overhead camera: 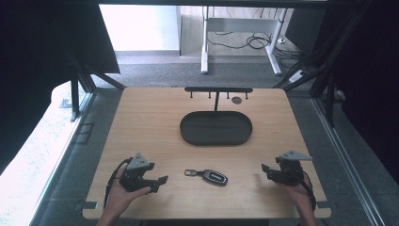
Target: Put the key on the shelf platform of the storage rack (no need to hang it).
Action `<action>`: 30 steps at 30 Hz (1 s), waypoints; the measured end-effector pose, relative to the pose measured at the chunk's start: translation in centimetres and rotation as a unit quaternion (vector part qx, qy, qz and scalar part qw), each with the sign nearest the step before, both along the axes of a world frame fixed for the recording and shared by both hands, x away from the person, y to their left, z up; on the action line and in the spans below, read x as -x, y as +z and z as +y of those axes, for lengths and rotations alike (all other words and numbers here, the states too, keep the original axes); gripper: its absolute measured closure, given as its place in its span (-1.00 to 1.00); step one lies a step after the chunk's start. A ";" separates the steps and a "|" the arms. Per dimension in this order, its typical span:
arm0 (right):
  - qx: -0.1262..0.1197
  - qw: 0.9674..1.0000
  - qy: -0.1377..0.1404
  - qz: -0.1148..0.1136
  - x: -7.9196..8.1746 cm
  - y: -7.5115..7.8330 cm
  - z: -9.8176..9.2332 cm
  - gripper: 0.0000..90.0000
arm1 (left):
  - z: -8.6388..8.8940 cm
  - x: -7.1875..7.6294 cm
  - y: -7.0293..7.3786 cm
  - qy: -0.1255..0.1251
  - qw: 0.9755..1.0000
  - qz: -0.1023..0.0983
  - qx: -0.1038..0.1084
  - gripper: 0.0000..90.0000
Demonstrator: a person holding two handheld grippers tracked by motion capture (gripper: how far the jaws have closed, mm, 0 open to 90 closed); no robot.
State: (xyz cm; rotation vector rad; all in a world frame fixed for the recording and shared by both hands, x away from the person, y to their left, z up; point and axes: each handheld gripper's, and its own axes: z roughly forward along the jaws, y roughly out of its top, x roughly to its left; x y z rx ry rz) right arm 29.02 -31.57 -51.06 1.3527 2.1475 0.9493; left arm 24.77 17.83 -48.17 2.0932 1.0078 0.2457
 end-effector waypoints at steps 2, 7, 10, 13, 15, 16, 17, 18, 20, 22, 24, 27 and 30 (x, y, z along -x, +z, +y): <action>0.003 1.000 0.002 0.001 0.0 -0.1 0.1 -0.27 | -0.1 0.0 0.0 0.000 1.000 0.000 0.000 -0.43; -0.001 1.000 0.005 0.008 0.0 0.0 0.0 -0.20 | 0.0 0.0 0.0 0.000 1.000 0.000 0.000 -0.43; -0.001 1.000 0.007 0.009 0.0 -0.1 -0.1 -0.19 | 0.0 0.0 0.0 0.000 1.000 0.000 -0.001 -0.43; -0.002 1.000 0.008 0.011 0.0 -0.1 -0.1 -0.19 | 0.0 0.0 0.0 0.000 1.000 -0.001 0.000 -0.43; -0.002 1.000 0.008 0.011 -0.1 -0.1 -0.1 -0.19 | 0.0 0.0 0.0 0.001 1.000 -0.001 0.000 -0.43; -0.003 1.000 0.008 0.010 -0.1 -0.1 -0.2 -0.19 | 0.0 0.0 0.0 0.001 1.000 -0.001 0.000 -0.43; -0.004 1.000 0.008 0.010 -0.1 -0.1 -0.2 -0.19 | 0.0 0.0 0.0 0.000 1.000 -0.001 0.000 -0.43; -0.004 1.000 0.007 0.011 -0.1 0.0 -0.2 -0.19 | 0.0 0.0 0.0 0.000 1.000 -0.001 0.000 -0.43; -0.005 1.000 0.006 0.011 -0.1 0.0 -0.3 -0.19 | 0.0 0.0 0.0 0.001 1.000 -0.001 0.000 -0.43; -0.006 1.000 0.006 0.012 -0.1 0.0 -0.3 -0.19 | 0.0 0.0 0.0 0.001 1.000 0.000 -0.001 -0.43; -0.008 1.000 0.006 0.012 -0.1 0.0 -0.3 -0.16 | 0.0 0.0 0.0 0.001 1.000 0.000 -0.001 -0.43; -0.017 1.000 0.017 0.017 0.0 0.3 -0.2 -0.10 | 0.0 0.1 0.1 0.004 1.000 -0.001 0.001 -0.43; -0.015 0.999 0.028 0.018 -0.2 1.1 0.2 -0.08 | -0.1 0.1 0.1 0.005 1.000 -0.002 0.000 -0.43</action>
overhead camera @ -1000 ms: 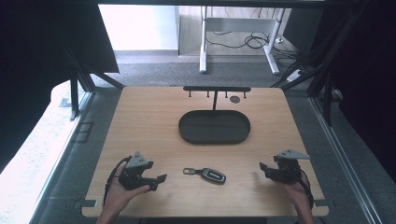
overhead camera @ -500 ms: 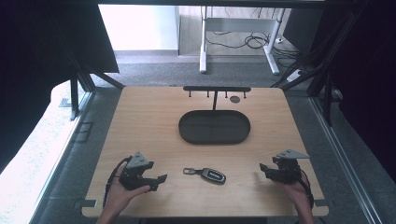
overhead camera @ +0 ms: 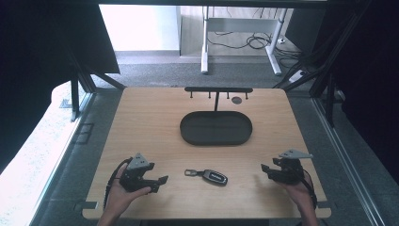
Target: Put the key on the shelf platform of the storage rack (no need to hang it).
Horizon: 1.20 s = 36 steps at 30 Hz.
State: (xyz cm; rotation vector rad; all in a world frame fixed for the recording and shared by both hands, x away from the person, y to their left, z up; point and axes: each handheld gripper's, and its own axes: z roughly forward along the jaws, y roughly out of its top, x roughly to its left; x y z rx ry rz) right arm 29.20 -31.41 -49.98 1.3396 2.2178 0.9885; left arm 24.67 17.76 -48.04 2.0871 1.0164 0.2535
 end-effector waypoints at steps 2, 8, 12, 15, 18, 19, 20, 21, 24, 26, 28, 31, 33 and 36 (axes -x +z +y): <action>0.004 1.000 0.009 0.002 -0.2 0.5 0.3 -0.08 | -0.1 0.0 -0.1 -0.002 1.000 0.003 -0.004 -0.43; 0.041 0.998 0.035 0.017 -0.8 2.0 1.3 -0.09 | -0.4 0.0 -0.2 -0.009 1.000 0.003 -0.005 -0.43; 0.051 0.997 0.049 0.019 -1.1 3.3 1.9 -0.09 | -0.4 0.1 -0.1 -0.008 1.000 0.002 -0.004 -0.43; 0.061 0.996 0.062 0.024 -1.3 4.1 2.6 -0.09 | -0.3 0.1 0.0 -0.008 1.000 0.002 -0.003 -0.43; 0.072 0.994 0.078 0.029 -1.5 4.7 3.4 -0.09 | -0.3 0.1 -0.1 -0.008 1.000 0.003 -0.003 -0.43; 0.075 0.993 0.083 0.031 -1.6 4.8 3.7 -0.10 | -0.3 0.1 -0.1 -0.009 1.000 0.004 -0.003 -0.43; 0.077 0.993 0.088 0.032 -1.6 5.0 4.0 -0.10 | -0.3 0.1 -0.1 -0.009 1.000 0.004 -0.004 -0.43; 0.084 0.992 0.092 0.032 -1.7 5.1 4.3 -0.09 | -0.3 0.1 -0.1 -0.010 1.000 0.005 -0.004 -0.43; 0.097 0.989 0.105 0.035 -2.0 5.3 5.0 -0.10 | -0.3 0.1 0.0 -0.009 1.000 0.004 -0.002 -0.43; 0.101 0.988 0.113 0.037 -2.2 5.4 5.4 -0.10 | -0.3 0.1 0.0 -0.007 1.000 0.004 -0.002 -0.43; 0.104 0.987 0.118 0.039 -2.3 5.6 5.7 -0.10 | -0.2 0.1 0.0 -0.008 1.000 0.004 -0.003 -0.43; 0.107 0.985 0.125 0.041 -2.4 5.8 6.2 -0.10 | -0.3 0.1 0.0 -0.008 1.000 0.003 -0.001 -0.43; 0.108 0.985 0.130 0.044 -2.5 6.0 6.5 -0.11 | -0.3 0.1 0.0 -0.010 1.000 0.003 -0.003 -0.43; 0.111 0.983 0.137 0.047 -2.5 6.1 6.9 -0.12 | -0.3 0.1 -0.1 -0.011 1.000 0.003 -0.004 -0.43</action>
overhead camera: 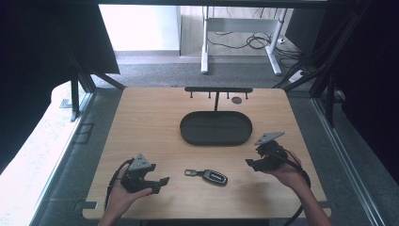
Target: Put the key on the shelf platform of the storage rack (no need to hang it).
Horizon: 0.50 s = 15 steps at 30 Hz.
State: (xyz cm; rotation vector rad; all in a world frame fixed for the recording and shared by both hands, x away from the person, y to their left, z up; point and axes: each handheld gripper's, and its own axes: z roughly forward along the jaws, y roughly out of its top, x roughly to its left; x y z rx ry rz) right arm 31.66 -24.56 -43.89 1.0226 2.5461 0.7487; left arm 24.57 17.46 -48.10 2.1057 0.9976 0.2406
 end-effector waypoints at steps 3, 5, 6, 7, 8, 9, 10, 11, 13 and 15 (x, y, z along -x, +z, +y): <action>0.001 1.000 0.006 0.003 0.0 0.1 0.4 -0.14 | 0.0 0.0 0.0 -0.001 1.000 0.000 0.000 -0.43; 0.003 1.000 0.012 0.004 0.0 0.1 0.6 -0.15 | 0.0 0.0 0.0 -0.001 1.000 -0.001 -0.001 -0.43; 0.005 1.000 0.013 0.005 0.0 0.2 0.8 -0.15 | 0.0 0.0 0.0 -0.001 1.000 -0.001 0.000 -0.43; 0.007 1.000 0.016 0.006 0.0 0.2 1.0 -0.16 | 0.0 0.0 0.0 -0.001 1.000 -0.001 0.000 -0.43; 0.008 1.000 0.018 0.007 0.0 0.2 1.1 -0.16 | 0.0 0.0 0.0 -0.001 1.000 -0.001 0.000 -0.43; 0.009 1.000 0.020 0.008 0.0 0.2 1.3 -0.17 | 0.0 0.0 0.0 -0.001 1.000 -0.001 -0.001 -0.43; 0.011 1.000 0.023 0.010 0.0 0.2 1.5 -0.17 | 0.0 0.0 0.0 -0.001 1.000 -0.001 -0.001 -0.43; 0.012 1.000 0.024 0.010 -0.1 0.2 1.6 -0.18 | 0.0 0.0 0.0 -0.001 1.000 -0.001 -0.001 -0.43; 0.014 0.999 0.029 0.013 -0.1 0.2 1.8 -0.18 | 0.0 0.0 0.0 -0.002 1.000 -0.001 -0.002 -0.43; 0.013 0.999 0.032 0.015 -0.1 0.2 2.1 -0.18 | -0.1 0.0 0.0 -0.001 1.000 -0.001 -0.001 -0.43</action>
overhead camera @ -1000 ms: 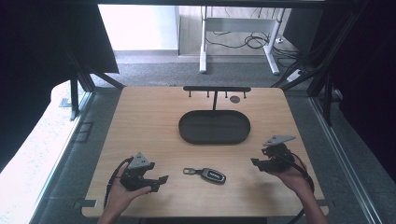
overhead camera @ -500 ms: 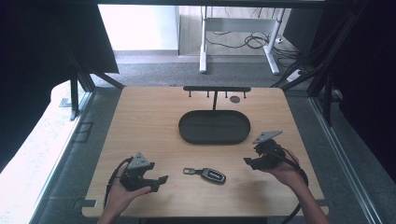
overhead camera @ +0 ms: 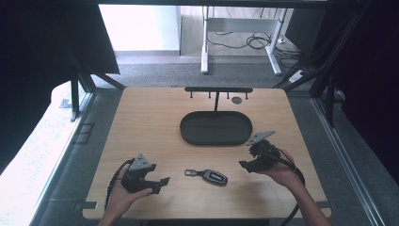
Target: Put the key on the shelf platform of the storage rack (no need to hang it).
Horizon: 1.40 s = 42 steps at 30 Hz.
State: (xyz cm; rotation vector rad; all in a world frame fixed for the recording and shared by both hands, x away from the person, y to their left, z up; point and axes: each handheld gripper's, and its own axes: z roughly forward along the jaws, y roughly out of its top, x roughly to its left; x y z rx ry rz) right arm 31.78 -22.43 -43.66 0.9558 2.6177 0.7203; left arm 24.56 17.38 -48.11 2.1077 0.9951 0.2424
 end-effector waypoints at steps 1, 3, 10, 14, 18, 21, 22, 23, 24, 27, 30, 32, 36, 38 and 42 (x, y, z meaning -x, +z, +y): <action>0.000 1.000 0.001 0.000 0.0 0.0 0.2 -0.18 | 0.0 0.0 0.0 0.000 1.000 0.000 0.000 -0.43; 0.003 1.000 0.006 0.000 0.0 0.0 0.5 -0.19 | 0.0 0.0 0.0 0.000 1.000 0.000 0.000 -0.43; 0.012 1.000 0.018 0.006 0.0 0.0 1.6 -0.20 | 0.0 0.0 0.0 0.001 1.000 0.000 0.001 -0.43; 0.017 0.999 0.026 0.009 0.1 0.0 2.2 -0.21 | 0.0 0.0 0.0 0.000 1.000 0.000 0.001 -0.43; 0.022 0.999 0.030 0.012 0.1 0.0 2.9 -0.21 | 0.0 0.0 0.0 -0.001 1.000 0.000 0.000 -0.43; 0.026 0.999 0.037 0.016 0.0 -0.2 3.3 -0.21 | -0.1 0.1 0.1 -0.001 1.000 -0.001 0.001 -0.43; 0.026 0.999 0.037 0.016 0.0 -0.2 3.3 -0.21 | -0.1 0.1 0.1 -0.001 1.000 -0.001 0.001 -0.43; 0.032 0.998 0.040 0.019 0.0 -0.4 3.7 -0.22 | -0.1 0.1 0.1 -0.002 1.000 -0.001 0.001 -0.43; 0.033 0.998 0.040 0.020 0.0 -0.4 3.8 -0.22 | -0.1 0.1 0.1 -0.002 1.000 -0.001 0.002 -0.43; 0.036 0.998 0.046 0.021 0.0 -0.5 4.2 -0.22 | 0.0 0.0 0.0 -0.002 1.000 0.001 0.000 -0.43; 0.038 0.998 0.052 0.026 -0.1 -0.7 4.6 -0.23 | 0.0 0.0 0.0 -0.003 1.000 0.001 0.000 -0.43; 0.040 0.997 0.056 0.028 -0.1 -0.9 4.9 -0.23 | 0.0 0.0 0.0 -0.004 1.000 0.001 -0.001 -0.43; 0.046 0.996 0.067 0.031 0.0 -1.2 5.7 -0.24 | 0.0 0.1 0.1 -0.003 1.000 0.000 0.002 -0.43; 0.049 0.996 0.072 0.033 0.0 -1.5 6.1 -0.25 | 0.0 0.0 0.1 -0.003 1.000 0.000 0.000 -0.43; 0.056 0.994 0.080 0.040 -0.1 -2.1 6.7 -0.28 | 0.1 0.0 0.0 0.001 1.000 0.000 0.002 -0.44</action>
